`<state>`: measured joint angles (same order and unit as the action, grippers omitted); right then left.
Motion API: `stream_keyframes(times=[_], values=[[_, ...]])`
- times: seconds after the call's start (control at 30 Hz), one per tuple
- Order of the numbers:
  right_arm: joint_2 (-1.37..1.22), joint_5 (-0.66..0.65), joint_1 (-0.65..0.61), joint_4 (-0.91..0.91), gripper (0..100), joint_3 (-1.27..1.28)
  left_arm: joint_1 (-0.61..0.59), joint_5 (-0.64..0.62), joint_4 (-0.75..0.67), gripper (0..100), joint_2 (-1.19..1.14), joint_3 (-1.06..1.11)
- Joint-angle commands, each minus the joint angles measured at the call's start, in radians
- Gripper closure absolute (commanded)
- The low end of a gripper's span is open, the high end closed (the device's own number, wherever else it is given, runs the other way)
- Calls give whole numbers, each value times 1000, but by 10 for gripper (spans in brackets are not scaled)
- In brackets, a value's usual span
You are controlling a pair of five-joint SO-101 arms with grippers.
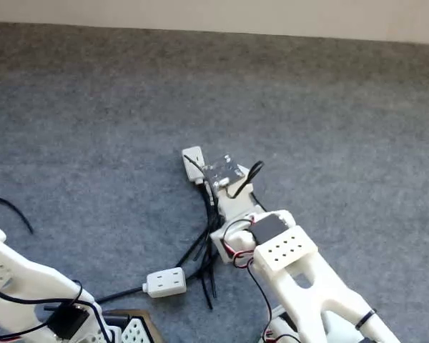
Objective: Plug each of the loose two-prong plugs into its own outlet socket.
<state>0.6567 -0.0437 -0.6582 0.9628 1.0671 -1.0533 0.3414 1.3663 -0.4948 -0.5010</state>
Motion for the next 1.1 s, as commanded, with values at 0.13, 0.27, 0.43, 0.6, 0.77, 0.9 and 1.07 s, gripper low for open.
stream_keyframes(times=[0.13,0.27,0.43,0.6,0.77,0.9,1.07], values=[[15,-18,-44,-12,872,-8,21,8,-5,642,8,-7],[2,-18,-70,-27,872,-4,19,8,-5,642,8,-7],[2,-18,-68,-81,875,30,21,8,3,642,10,-7],[2,-18,-64,-139,875,58,15,8,3,642,10,-7],[2,-20,-62,-142,876,58,15,8,3,642,10,-7],[2,-25,-62,-143,971,58,13,8,3,642,10,-5],[2,-26,-59,-140,988,58,1,8,3,642,10,-5]])
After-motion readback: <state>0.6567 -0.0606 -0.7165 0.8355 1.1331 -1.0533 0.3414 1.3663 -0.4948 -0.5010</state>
